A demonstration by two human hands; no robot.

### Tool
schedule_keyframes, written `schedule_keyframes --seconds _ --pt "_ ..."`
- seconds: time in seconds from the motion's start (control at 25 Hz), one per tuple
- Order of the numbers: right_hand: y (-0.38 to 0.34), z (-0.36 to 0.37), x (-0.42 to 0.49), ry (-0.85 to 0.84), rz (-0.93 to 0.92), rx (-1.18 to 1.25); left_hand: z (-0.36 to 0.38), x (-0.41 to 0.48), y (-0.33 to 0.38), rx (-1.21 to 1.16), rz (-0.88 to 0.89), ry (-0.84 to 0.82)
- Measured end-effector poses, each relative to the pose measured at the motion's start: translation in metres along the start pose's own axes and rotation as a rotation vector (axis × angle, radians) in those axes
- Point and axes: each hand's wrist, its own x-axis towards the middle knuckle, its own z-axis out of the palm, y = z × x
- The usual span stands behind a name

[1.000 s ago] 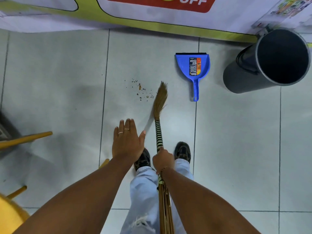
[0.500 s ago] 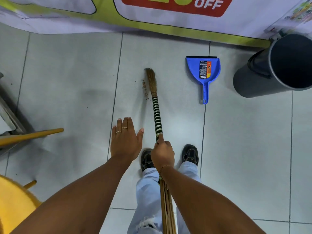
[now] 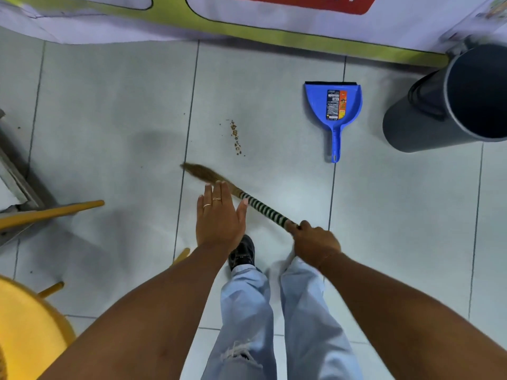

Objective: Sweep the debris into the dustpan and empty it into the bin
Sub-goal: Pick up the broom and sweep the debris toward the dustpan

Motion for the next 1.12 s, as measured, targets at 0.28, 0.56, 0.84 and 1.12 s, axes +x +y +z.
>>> schedule_keyframes --seconds 0.28,0.56,0.84,1.12 --pt "0.082 -0.022 0.024 0.029 0.097 -0.12 0.013 0.008 0.037 0.014 0.036 -0.062" --pt "0.118 -0.051 0.079 0.088 0.035 -0.153 0.0 0.042 0.084 0.037 0.01 -0.019" --pt "0.189 -0.066 0.043 0.279 -0.102 -0.041 -0.007 0.054 0.145 0.044 -0.033 0.028" --pt "0.25 -0.083 0.014 0.457 0.165 0.227 0.001 0.091 0.224 0.037 -0.042 -0.004"
